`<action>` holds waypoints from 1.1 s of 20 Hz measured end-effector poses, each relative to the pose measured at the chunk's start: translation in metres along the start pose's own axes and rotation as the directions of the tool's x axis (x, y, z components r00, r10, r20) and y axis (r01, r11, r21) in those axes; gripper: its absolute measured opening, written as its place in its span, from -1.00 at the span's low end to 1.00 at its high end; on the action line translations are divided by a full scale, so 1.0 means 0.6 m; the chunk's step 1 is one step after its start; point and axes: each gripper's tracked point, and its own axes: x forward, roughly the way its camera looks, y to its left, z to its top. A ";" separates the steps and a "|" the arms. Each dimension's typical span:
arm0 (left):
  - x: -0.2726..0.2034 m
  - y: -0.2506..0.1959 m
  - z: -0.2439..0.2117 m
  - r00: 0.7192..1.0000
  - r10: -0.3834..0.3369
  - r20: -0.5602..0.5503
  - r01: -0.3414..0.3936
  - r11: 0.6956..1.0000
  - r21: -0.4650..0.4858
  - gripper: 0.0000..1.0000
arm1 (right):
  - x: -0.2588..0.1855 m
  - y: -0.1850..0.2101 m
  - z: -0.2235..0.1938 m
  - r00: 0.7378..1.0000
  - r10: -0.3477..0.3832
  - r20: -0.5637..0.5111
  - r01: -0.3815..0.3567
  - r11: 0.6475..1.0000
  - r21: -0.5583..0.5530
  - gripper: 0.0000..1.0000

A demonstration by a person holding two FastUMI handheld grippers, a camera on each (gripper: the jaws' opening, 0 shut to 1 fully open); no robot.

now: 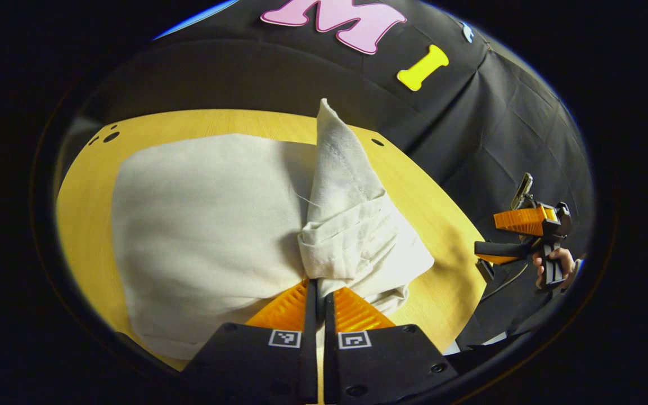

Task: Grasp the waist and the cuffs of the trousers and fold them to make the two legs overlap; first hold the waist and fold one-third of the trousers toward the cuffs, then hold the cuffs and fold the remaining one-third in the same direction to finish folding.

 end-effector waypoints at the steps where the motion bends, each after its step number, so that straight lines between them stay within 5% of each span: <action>1: 0.000 0.001 -0.001 1.000 -0.001 -0.001 0.001 1.000 -0.007 -0.78 | 0.002 0.009 0.009 1.000 0.020 0.024 -0.020 1.000 -0.017 0.59; 4: 0.006 -0.010 -0.004 1.000 -0.021 -0.003 0.021 1.000 -0.010 -0.45 | 0.004 0.003 0.019 1.000 -0.017 0.022 0.019 0.996 -0.087 0.59; 6: 0.000 -0.028 0.001 1.000 -0.028 0.000 0.028 1.000 0.009 0.01 | 0.008 -0.025 0.025 0.993 -0.114 0.012 0.114 0.979 -0.168 0.60; 7: -0.005 -0.033 0.001 1.000 -0.015 -0.001 0.015 1.000 0.027 0.39 | 0.008 -0.026 0.032 0.991 -0.132 0.011 0.132 0.975 -0.181 0.60; 11: -0.040 -0.059 0.037 0.998 0.003 0.058 -0.006 0.999 0.045 0.77 | 0.002 -0.002 0.056 0.992 -0.113 0.048 0.119 0.979 -0.166 0.59; 22: -0.229 -0.041 0.135 0.943 0.144 0.298 -0.092 0.979 -0.183 0.82 | -0.011 0.105 0.024 1.000 -0.005 -0.017 0.001 0.964 -0.268 0.60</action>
